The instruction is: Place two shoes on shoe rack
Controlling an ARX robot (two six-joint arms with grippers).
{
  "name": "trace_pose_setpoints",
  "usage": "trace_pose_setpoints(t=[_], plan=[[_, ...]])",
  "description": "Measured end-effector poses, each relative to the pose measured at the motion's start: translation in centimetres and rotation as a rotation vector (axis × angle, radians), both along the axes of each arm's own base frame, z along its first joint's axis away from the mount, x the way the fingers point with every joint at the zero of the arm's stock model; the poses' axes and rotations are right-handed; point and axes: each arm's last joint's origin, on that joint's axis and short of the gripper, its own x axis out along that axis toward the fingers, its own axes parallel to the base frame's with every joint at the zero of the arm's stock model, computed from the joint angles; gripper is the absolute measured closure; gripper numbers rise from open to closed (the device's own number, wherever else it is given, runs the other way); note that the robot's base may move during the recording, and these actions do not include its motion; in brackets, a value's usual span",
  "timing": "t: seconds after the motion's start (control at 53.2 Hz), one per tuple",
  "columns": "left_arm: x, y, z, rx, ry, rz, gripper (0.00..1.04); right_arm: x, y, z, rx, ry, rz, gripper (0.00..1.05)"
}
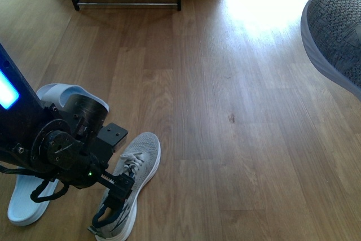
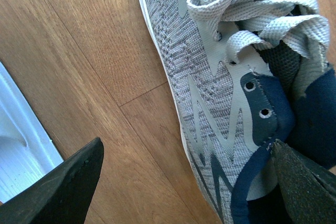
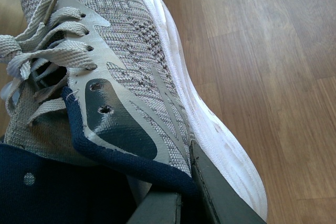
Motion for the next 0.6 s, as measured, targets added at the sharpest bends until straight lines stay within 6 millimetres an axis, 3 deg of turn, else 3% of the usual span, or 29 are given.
trace_pose_setpoints(t=[0.601], plan=[[-0.76,0.86,-0.49,0.027,0.030,-0.024,0.09,0.00,0.00,0.00,0.000,0.000,0.000,1.04]])
